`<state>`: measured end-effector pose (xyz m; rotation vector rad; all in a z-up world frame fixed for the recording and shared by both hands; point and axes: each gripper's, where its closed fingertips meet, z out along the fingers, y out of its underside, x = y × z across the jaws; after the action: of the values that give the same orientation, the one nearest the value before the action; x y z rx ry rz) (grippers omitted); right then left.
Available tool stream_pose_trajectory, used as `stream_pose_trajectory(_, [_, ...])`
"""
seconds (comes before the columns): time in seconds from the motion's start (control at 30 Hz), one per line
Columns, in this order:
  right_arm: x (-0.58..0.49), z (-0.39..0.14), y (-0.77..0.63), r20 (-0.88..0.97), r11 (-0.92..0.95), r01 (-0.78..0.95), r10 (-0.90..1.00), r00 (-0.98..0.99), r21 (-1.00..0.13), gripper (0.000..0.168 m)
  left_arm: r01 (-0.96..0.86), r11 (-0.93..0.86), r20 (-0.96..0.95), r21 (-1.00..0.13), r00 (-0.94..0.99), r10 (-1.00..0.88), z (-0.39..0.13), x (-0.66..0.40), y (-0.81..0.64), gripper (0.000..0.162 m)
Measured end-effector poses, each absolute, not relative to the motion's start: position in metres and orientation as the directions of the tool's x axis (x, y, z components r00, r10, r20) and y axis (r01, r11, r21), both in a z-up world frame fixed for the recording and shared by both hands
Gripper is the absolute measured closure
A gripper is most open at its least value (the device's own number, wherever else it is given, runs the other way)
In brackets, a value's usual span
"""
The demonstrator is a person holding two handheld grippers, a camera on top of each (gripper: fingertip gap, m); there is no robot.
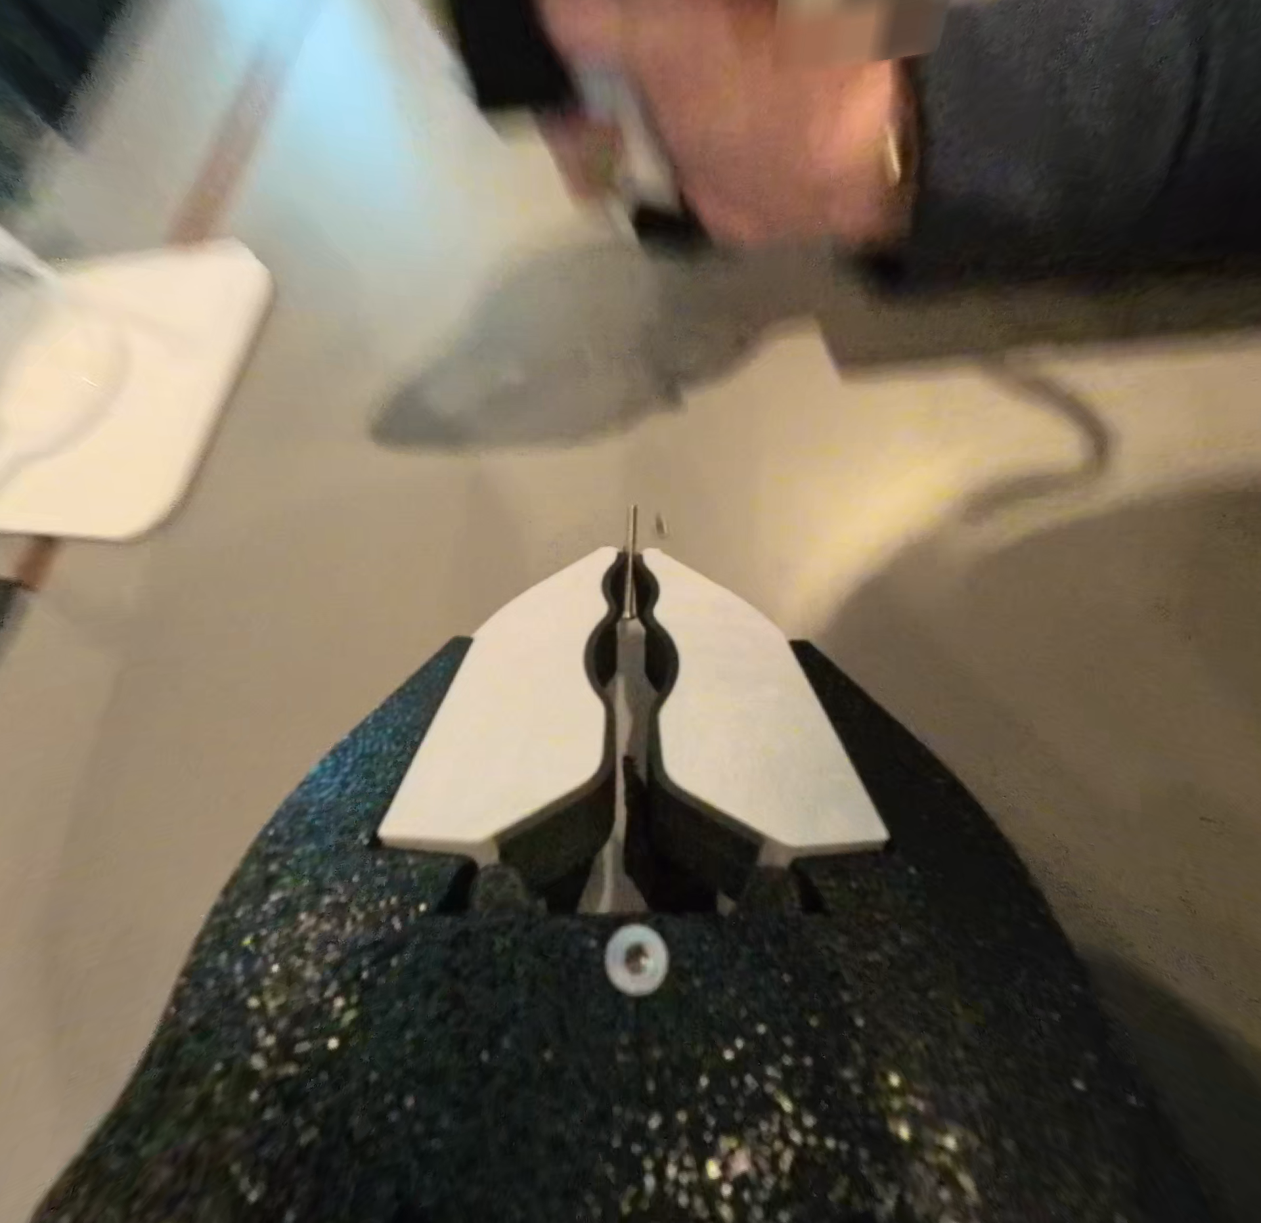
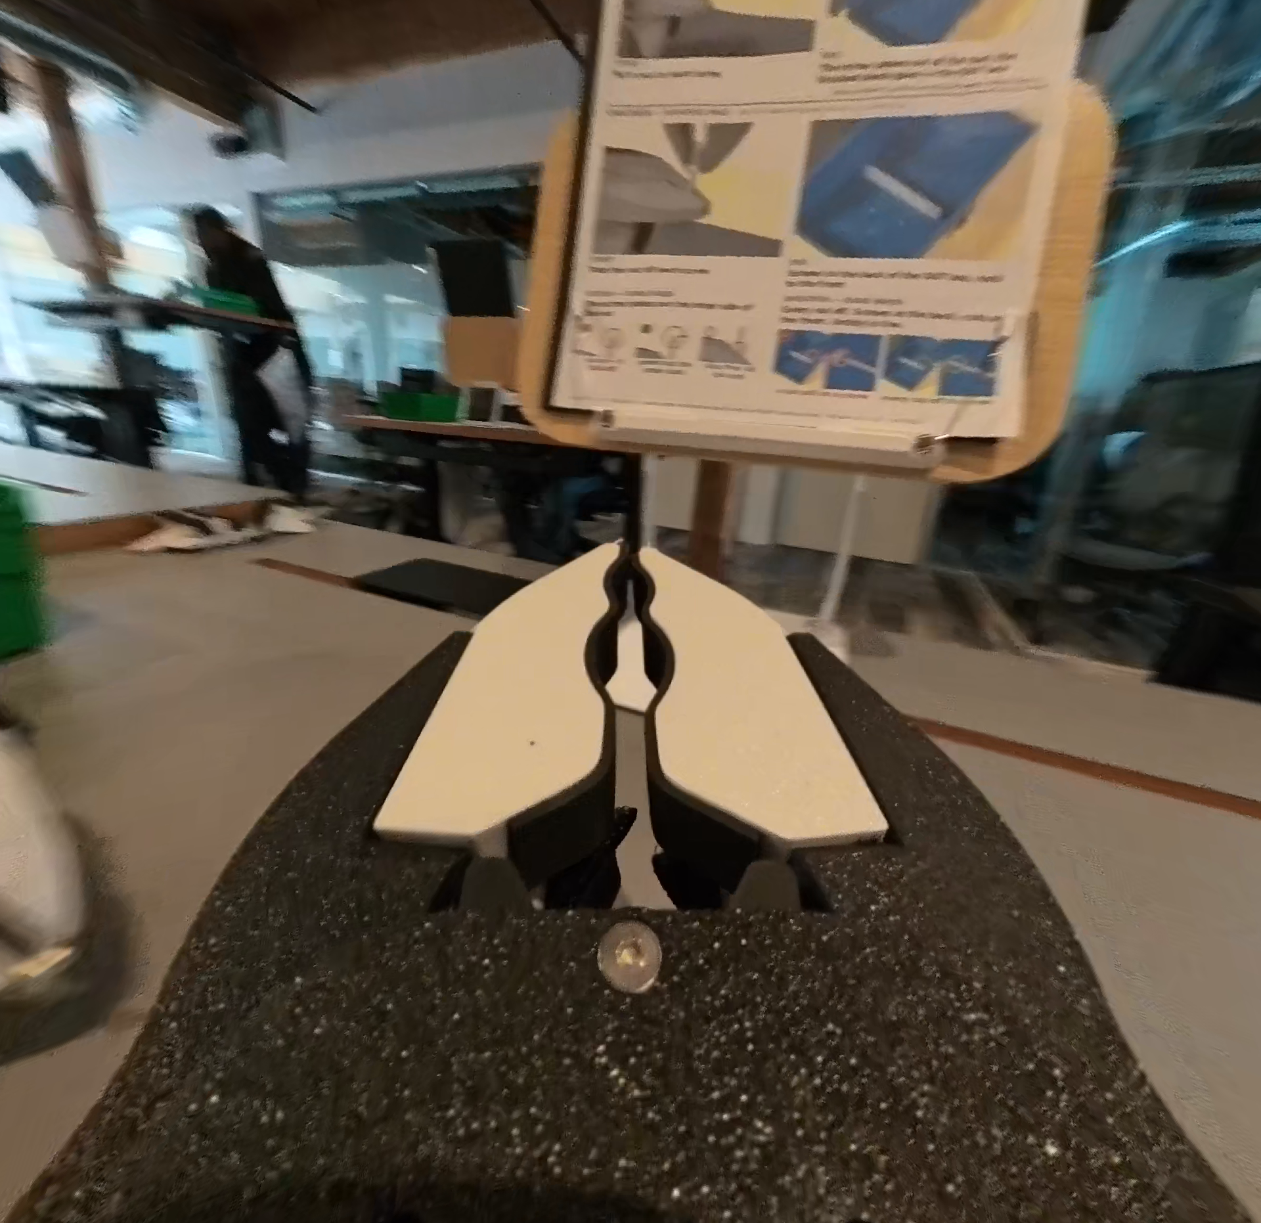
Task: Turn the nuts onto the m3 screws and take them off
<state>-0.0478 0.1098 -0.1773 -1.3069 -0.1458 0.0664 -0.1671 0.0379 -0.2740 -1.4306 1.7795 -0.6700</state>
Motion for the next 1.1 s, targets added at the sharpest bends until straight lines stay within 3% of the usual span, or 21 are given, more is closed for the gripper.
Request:
stream_pose_trajectory(0.1, [-0.085,-0.177,0.082,-0.032,0.246,-0.129,0.364,0.931,-0.961,0.163,-0.223,0.132,-0.148,-0.966,0.058,-0.987,-0.23,-0.15,0.039,0.16])
stream_pose_trajectory(0.2, [-0.121,-0.183,0.049,-0.101,0.157,-0.23,0.572,0.814,-0.961,0.156,-0.069,0.116,-0.121,-0.991,0.076,-0.99,-0.214,-0.157,0.043,0.16])
stream_pose_trajectory(0.3, [-0.135,-0.185,0.037,-0.162,0.089,-0.285,0.648,0.744,-0.954,0.153,0.017,0.077,-0.077,-0.997,0.02,-0.997,-0.208,-0.161,0.039,0.16])
stream_pose_trajectory(0.5, [-0.158,-0.203,0.036,-0.237,-0.092,-0.26,0.759,0.607,-0.961,0.147,0.02,0.076,-0.077,-0.997,-0.051,-0.996,-0.212,-0.159,0.029,0.16])
stream_pose_trajectory(0.7, [-0.166,-0.206,0.032,-0.206,-0.092,-0.218,0.785,0.585,-0.971,0.165,-0.011,0.098,-0.097,-0.995,-0.071,-0.993,-0.217,-0.155,0.025,0.16])
stream_pose_trajectory(0.8, [-0.162,-0.206,0.035,-0.238,-0.111,-0.243,0.772,0.59,-0.964,0.166,0.004,0.119,-0.12,-0.993,-0.035,-0.992,-0.215,-0.154,0.028,0.16])
stream_pose_trajectory(0.83, [-0.159,-0.205,0.036,-0.249,-0.112,-0.258,0.764,0.595,-0.96,0.166,0.016,0.144,-0.144,-0.989,-0.008,-0.99,-0.213,-0.155,0.029,0.156])
stream_pose_trajectory(0.9, [-0.152,-0.202,0.038,-0.268,-0.108,-0.288,0.749,0.606,-0.952,0.166,-0.027,0.174,-0.175,-0.984,0.053,-0.983,-0.217,-0.154,0.036,0.129])
stream_pose_trajectory(0.97, [-0.149,-0.203,0.039,-0.275,-0.114,-0.291,0.746,0.606,-0.95,0.166,-0.117,0.186,-0.194,-0.976,0.062,-0.979,-0.229,-0.151,0.039,0.12])
stream_pose_trajectory(1.1, [-0.153,-0.206,0.039,-0.262,-0.122,-0.263,0.752,0.605,-0.957,0.166,-0.182,0.229,-0.236,-0.956,0.023,-0.971,-0.239,-0.146,0.032,0.133])
